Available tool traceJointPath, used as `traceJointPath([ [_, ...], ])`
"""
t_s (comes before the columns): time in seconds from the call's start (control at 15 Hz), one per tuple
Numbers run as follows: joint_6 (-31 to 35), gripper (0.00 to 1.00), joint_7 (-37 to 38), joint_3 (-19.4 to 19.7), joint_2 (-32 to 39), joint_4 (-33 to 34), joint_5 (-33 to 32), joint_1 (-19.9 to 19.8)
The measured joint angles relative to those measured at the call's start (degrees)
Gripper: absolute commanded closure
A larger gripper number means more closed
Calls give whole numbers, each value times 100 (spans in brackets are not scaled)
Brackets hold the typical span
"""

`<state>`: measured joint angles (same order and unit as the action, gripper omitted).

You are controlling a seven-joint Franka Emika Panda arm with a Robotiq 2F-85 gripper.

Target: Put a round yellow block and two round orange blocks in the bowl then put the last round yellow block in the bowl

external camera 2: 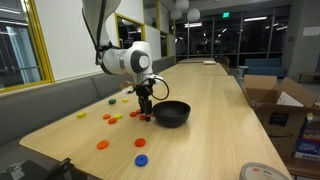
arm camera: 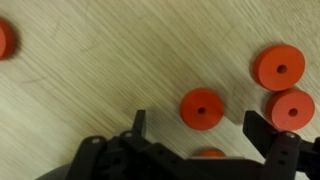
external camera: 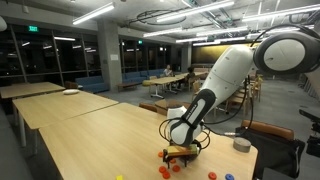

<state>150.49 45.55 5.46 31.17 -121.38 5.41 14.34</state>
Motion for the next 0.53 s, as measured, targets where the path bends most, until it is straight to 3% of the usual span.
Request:
traceJointPath([
  [0.07, 0, 0, 0, -5, 0, 0, 1, -2],
  [0.13, 0, 25, 0, -11, 0, 0, 1, -2],
  [0.27, 0, 32, -5, -24, 0, -1, 1, -3],
  [0.53, 25, 65, -5, -66, -13, 4, 1, -3],
])
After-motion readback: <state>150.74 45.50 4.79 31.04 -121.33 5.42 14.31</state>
